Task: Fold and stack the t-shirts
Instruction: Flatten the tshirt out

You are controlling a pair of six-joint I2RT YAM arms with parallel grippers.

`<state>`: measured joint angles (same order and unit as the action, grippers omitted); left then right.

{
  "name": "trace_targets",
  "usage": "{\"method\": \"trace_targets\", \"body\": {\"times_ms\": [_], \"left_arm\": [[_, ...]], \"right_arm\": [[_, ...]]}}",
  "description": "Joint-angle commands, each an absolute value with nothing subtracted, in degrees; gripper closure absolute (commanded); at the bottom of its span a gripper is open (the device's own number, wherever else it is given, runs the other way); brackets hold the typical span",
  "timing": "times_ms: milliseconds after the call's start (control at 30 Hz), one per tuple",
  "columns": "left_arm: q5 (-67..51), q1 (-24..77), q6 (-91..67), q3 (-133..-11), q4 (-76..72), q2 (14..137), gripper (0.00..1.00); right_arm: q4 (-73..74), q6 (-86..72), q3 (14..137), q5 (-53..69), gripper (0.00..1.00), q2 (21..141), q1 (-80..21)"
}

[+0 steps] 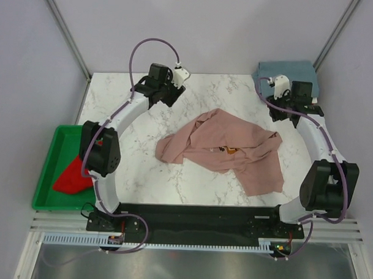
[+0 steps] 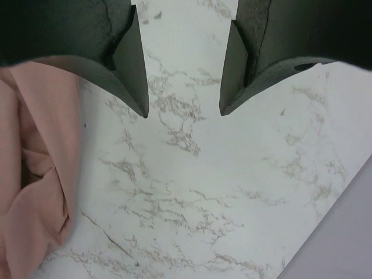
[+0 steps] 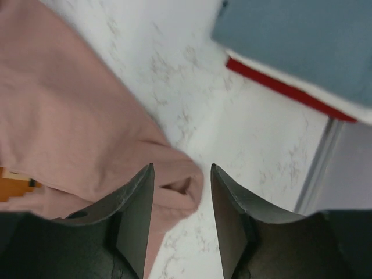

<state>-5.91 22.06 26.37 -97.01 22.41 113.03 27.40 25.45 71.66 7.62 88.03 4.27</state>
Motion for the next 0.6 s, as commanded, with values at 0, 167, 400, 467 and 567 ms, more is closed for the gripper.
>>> {"method": "trace_targets", "body": {"times_ms": [0, 167, 400, 467, 567], "left_arm": [[-4.47, 21.19, 19.52, -91.16, 26.35, 103.37, 0.41], [-17.10, 20.83, 15.12, -77.48, 32.78, 95.12, 0.51], [-22.59, 21.27, 15.56, -64.96, 33.49, 92.63, 0.53], [-20.92, 21.01, 13.81, -63.55, 33.40, 93.77, 0.56], [-22.58, 19.52, 11.70, -62.93, 33.14, 96.06, 0.58]], "right_arm": [[24.34, 28.55, 74.89, 23.27, 0.49, 86.39, 0.46], [22.25, 34.00, 69.19, 28.74, 0.52, 88.24, -12.72], [14.60, 30.94, 67.32, 31.73, 0.52, 95.27, -23.28], [13.36, 32.43, 67.76, 31.56, 0.51, 97.98, -25.91], [13.01, 33.66, 69.17, 30.76, 0.51, 101.06, -28.20]]}}
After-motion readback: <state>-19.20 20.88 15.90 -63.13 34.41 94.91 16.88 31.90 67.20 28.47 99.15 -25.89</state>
